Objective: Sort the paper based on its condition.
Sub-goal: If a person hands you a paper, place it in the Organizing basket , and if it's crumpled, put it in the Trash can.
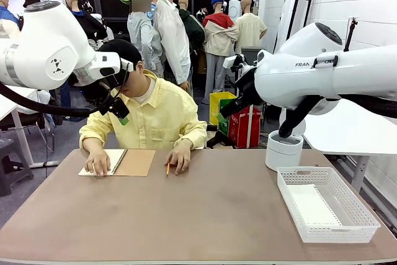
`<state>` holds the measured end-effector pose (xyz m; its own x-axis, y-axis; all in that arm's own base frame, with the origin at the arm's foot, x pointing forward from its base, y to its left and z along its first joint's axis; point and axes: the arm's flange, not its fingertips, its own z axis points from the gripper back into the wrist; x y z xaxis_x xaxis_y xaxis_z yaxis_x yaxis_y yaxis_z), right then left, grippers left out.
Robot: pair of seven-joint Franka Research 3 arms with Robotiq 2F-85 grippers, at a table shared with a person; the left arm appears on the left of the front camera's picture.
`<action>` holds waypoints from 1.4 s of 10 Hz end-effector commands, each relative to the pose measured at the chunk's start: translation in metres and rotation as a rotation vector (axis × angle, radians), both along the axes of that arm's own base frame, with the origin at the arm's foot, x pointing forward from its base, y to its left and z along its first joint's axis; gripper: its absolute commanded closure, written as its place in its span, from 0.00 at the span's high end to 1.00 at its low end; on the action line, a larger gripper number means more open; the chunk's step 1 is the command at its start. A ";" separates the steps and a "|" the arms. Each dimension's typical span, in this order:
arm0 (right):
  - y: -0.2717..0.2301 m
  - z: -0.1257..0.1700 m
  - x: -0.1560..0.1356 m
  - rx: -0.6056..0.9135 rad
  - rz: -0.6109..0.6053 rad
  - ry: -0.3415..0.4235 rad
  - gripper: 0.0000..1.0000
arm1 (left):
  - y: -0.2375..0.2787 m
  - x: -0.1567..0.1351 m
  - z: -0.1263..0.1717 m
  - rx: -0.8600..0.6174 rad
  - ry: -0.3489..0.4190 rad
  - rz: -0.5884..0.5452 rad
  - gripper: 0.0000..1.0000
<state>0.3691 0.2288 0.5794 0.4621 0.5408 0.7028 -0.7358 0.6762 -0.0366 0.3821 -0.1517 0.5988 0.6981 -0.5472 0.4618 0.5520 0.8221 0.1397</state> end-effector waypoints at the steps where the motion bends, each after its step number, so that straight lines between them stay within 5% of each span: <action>1: 0.001 0.003 0.000 0.001 -0.011 -0.005 1.00 | 0.001 0.000 0.001 -0.001 -0.002 -0.002 1.00; 14: 0.001 0.003 0.000 0.001 -0.011 -0.005 1.00 | 0.001 0.000 0.001 -0.001 -0.002 -0.002 1.00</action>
<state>0.3694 0.2287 0.5808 0.4611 0.5394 0.7046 -0.7352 0.6769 -0.0372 0.3821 -0.1517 0.5988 0.6981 -0.5471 0.4618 0.5519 0.8221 0.1397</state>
